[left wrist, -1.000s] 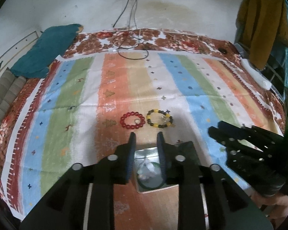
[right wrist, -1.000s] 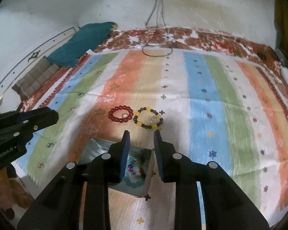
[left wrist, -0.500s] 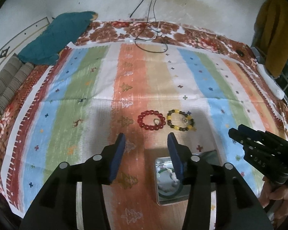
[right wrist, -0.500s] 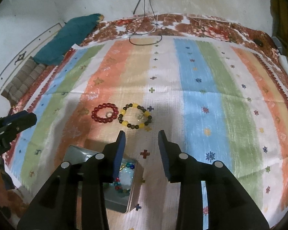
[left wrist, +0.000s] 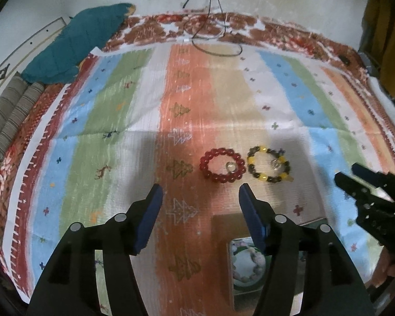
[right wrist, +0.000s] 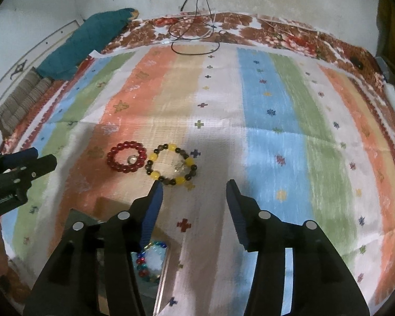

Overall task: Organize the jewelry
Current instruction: 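Move both tools toward the red bead and yellow-black bead bracelets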

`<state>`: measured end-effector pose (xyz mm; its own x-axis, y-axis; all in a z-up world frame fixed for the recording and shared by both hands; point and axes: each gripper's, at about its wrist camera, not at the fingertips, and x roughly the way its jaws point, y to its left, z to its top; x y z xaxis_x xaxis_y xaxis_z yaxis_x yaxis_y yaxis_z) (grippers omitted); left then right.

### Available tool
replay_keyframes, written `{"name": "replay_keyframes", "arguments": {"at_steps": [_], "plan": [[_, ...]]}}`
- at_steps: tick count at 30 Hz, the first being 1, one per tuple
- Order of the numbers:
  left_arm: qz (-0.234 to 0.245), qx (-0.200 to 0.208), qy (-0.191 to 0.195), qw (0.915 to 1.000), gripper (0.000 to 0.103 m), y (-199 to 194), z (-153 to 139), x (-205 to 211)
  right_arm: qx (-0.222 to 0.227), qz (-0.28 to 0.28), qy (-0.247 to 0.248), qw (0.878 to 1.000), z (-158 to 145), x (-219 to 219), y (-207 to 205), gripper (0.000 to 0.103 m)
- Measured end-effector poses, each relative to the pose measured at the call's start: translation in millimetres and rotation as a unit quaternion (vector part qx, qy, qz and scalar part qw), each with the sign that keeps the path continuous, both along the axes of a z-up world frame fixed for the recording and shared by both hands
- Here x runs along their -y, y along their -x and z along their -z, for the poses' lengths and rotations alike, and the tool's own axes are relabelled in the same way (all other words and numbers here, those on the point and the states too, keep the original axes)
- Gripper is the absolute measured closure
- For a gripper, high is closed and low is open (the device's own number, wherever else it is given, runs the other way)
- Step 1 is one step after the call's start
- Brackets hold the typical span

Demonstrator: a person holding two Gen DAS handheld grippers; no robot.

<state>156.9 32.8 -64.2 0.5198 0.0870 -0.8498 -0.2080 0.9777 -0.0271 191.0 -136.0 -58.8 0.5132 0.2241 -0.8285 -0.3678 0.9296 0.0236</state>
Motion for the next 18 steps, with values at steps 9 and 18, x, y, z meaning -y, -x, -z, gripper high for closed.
{"name": "replay_keyframes", "arguments": {"at_steps": [9,18], "plan": [[0.001,-0.011,0.0,0.9999,0.038,-21.3,13.3,-3.9,-0.02,-0.001,0.002,1.0,17.2,-7.8,-23.4,0.05],[0.005,-0.016,-0.006,0.9998,0.038,-37.9,25.7,-6.4,-0.03,-0.001,0.006,1.0,26.2,-11.8,-41.8,0.049]]}}
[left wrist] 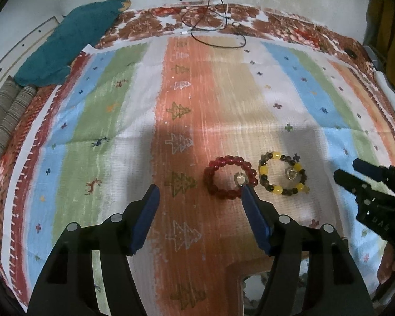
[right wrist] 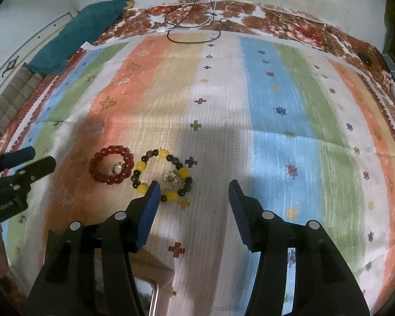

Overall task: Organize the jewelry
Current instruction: 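Move both tools toward the red bead and yellow-black bead bracelets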

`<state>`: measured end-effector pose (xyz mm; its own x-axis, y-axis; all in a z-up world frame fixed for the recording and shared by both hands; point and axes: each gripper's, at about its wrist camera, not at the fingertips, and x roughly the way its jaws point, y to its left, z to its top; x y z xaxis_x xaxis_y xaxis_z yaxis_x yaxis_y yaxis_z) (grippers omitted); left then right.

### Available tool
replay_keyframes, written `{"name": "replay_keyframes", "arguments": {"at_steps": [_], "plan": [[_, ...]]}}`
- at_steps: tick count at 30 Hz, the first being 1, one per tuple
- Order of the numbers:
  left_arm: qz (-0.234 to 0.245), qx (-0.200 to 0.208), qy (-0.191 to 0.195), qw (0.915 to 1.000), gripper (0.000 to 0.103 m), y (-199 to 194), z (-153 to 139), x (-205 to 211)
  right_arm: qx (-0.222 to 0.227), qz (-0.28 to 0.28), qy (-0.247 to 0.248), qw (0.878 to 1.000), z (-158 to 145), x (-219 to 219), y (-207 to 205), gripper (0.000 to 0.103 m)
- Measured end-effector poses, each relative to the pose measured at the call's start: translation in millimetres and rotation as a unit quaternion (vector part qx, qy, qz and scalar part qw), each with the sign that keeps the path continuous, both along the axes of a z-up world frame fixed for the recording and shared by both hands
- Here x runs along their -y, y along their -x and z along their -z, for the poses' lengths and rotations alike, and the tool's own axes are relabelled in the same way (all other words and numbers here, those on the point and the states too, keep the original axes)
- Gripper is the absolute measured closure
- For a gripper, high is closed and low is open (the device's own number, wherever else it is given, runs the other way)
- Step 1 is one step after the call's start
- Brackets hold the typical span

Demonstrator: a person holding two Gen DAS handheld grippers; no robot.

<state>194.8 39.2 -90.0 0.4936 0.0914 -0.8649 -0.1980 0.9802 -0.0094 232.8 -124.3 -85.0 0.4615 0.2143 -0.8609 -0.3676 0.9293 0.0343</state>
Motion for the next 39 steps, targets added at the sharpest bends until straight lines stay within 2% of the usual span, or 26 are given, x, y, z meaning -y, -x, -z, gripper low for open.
{"name": "replay_keyframes", "arguments": {"at_steps": [4,10,14,19,39], "plan": [[-0.002,-0.008,-0.006,0.9999,0.038,-8.2,8.9,-2.4,0.013,0.004,0.007,1.0,1.5,-1.2,-6.7,0.049],[-0.006,-0.012,0.012,0.9998,0.037,-17.6,12.7,-4.8,-0.002,-0.008,0.014,1.0,13.6,-8.9,-18.5,0.045],[-0.006,-0.024,0.007,0.9997,0.037,-25.3,24.5,-6.4,-0.008,-0.013,0.019,1.0,20.8,-13.7,-24.7,0.045],[-0.009,-0.04,0.023,0.9989,0.037,-33.4,35.0,-12.4,-0.016,-0.016,0.021,1.0,27.9,-18.4,-31.7,0.045],[-0.001,-0.081,0.023,0.9965,0.039,-57.4,72.3,-20.2,-0.048,-0.02,0.038,0.998,67.2,-34.3,-57.4,0.046]]}}
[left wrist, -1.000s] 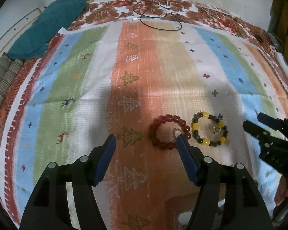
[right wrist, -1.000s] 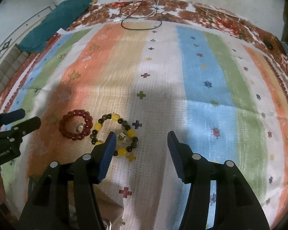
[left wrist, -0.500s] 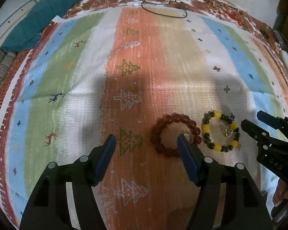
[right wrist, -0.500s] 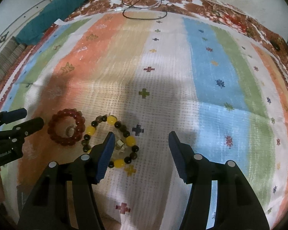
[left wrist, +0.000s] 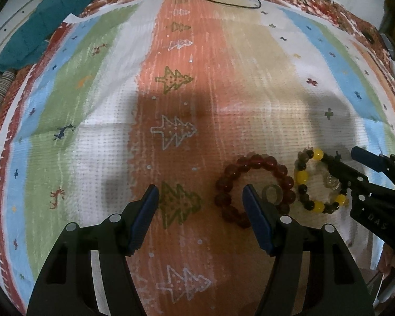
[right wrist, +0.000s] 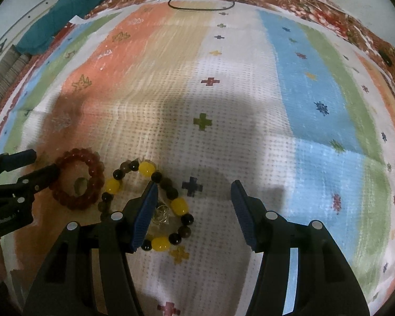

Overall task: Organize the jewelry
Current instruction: 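Move both tools toward the red bead and yellow-black bead bracelets, then grasp the red bead bracelet with the left tool while the right tool grasps the yellow-black bracelet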

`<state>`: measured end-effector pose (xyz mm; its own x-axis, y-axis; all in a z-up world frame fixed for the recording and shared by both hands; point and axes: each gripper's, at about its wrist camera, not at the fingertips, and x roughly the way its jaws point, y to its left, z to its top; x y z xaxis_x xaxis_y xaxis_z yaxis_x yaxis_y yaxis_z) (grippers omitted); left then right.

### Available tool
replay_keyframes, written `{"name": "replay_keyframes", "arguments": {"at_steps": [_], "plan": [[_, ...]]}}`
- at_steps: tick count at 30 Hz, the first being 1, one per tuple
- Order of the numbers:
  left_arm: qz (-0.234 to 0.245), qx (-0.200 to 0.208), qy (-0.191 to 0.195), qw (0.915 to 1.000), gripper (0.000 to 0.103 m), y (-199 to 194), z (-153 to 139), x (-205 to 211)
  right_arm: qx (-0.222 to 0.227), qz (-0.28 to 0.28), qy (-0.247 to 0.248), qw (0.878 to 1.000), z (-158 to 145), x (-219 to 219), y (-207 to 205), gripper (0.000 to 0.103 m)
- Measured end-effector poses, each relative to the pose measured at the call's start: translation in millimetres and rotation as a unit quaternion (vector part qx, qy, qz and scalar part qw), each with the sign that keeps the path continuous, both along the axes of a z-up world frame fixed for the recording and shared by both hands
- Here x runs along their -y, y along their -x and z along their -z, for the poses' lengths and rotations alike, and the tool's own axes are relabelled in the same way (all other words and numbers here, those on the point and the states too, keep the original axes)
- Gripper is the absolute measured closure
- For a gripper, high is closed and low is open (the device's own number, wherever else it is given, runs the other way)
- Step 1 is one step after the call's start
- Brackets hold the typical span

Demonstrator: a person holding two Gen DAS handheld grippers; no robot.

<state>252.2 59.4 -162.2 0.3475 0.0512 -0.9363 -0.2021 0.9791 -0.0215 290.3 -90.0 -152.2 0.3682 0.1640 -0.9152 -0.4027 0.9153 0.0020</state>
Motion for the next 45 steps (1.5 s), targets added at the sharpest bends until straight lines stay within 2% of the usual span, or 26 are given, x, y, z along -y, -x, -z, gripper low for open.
{"name": "replay_keyframes", "arguments": {"at_steps": [3,5,7,9,11,12,13,20,30,45], "plan": [[0.005,-0.007,-0.005,1.0,0.041,-2.6,5.8,-0.3,0.004,-0.003,0.007,1.0,3.3,-2.8,-1.9,0.047],[0.006,-0.007,-0.009,0.9999,0.045,-3.9,7.6,0.2,0.011,-0.007,0.017,1.0,4.6,-5.3,-1.1,0.052],[0.012,-0.008,-0.006,0.9999,0.057,-5.2,8.8,2.3,0.012,-0.013,0.021,1.0,5.2,-7.2,-0.1,0.061],[0.014,-0.009,-0.01,0.9998,0.065,-6.5,9.2,4.8,0.012,-0.018,0.024,0.999,4.8,-7.9,1.0,0.077],[0.012,-0.01,-0.011,0.9998,0.076,-7.1,8.8,6.3,0.011,-0.024,0.025,0.999,4.6,-7.3,2.1,0.089],[0.014,-0.011,-0.012,0.9998,0.087,-7.4,8.3,7.7,0.011,-0.025,0.024,0.999,4.6,-6.2,2.6,0.09],[0.015,-0.012,-0.012,0.9997,0.09,-7.2,8.0,8.9,0.012,-0.025,0.023,0.999,4.2,-4.9,3.0,0.09],[0.01,0.004,0.001,0.9999,0.09,-5.3,-5.9,9.7,0.014,-0.029,0.017,0.999,-5.3,-3.4,11.0,0.091],[0.024,0.04,0.022,0.9987,0.09,5.5,-37.8,25.8,0.042,-0.029,-0.016,0.999,-44.6,4.9,29.5,0.091],[0.04,0.062,0.03,0.9968,0.09,16.3,-59.1,48.0,0.053,-0.024,-0.029,0.998,-62.5,17.4,42.9,0.091]]}}
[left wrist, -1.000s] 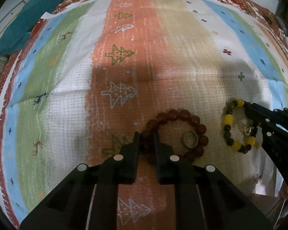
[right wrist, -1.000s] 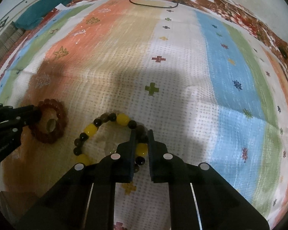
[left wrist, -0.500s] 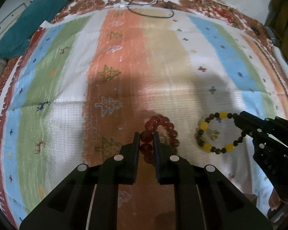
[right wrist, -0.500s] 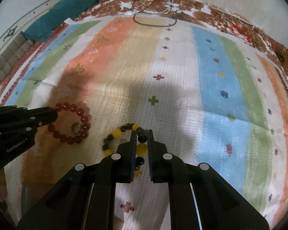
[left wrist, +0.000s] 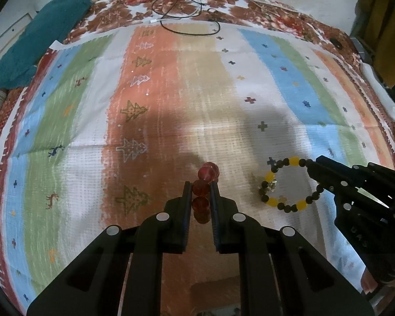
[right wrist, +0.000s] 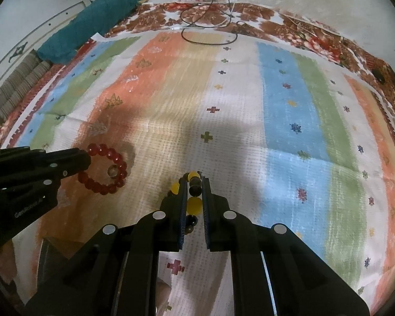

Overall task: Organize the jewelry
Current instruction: 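Grasp the red bead bracelet with the left tool while the right tool grasps the yellow-black bracelet, then carry the red bracelet with the left tool while the right tool carries the yellow-black bracelet to the tin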

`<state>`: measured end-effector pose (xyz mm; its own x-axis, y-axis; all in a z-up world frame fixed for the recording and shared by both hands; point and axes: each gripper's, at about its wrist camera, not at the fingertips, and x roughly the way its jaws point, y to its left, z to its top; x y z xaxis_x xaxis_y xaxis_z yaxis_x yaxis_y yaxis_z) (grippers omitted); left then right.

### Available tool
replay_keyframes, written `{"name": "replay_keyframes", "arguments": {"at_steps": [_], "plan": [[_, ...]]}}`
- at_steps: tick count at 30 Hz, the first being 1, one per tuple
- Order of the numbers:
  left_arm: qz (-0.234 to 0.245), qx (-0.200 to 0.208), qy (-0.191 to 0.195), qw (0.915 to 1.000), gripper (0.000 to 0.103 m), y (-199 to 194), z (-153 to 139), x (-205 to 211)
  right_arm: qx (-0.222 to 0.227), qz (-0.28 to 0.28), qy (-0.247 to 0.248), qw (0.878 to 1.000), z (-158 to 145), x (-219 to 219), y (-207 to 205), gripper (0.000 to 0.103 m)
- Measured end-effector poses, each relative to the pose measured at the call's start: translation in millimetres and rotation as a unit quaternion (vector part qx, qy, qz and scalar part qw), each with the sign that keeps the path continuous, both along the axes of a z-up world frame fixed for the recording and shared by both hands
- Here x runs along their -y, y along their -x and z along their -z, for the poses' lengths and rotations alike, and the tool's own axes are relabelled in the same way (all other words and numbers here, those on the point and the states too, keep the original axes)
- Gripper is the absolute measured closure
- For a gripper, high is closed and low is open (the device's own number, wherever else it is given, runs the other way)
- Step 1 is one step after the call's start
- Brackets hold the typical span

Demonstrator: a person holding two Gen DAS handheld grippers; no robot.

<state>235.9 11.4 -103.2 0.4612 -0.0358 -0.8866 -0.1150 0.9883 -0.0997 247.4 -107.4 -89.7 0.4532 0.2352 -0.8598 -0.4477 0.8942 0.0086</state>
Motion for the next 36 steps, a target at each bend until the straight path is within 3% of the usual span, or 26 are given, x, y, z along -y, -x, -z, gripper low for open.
{"name": "replay_keyframes", "arguments": {"at_steps": [17,20,36], "plan": [[0.0,0.026,0.013,0.9996,0.09,18.4,-26.1,1.8,0.018,0.003,-0.025,1.0,-23.5,3.8,16.3,0.091],[0.001,0.032,0.015,0.9994,0.09,23.4,-32.9,2.7,0.004,0.01,-0.046,0.999,-27.2,9.3,19.1,0.091],[0.015,0.062,0.016,0.9978,0.09,51.2,-59.6,15.5,0.042,0.011,-0.051,0.998,-55.2,19.2,49.1,0.091]]}}
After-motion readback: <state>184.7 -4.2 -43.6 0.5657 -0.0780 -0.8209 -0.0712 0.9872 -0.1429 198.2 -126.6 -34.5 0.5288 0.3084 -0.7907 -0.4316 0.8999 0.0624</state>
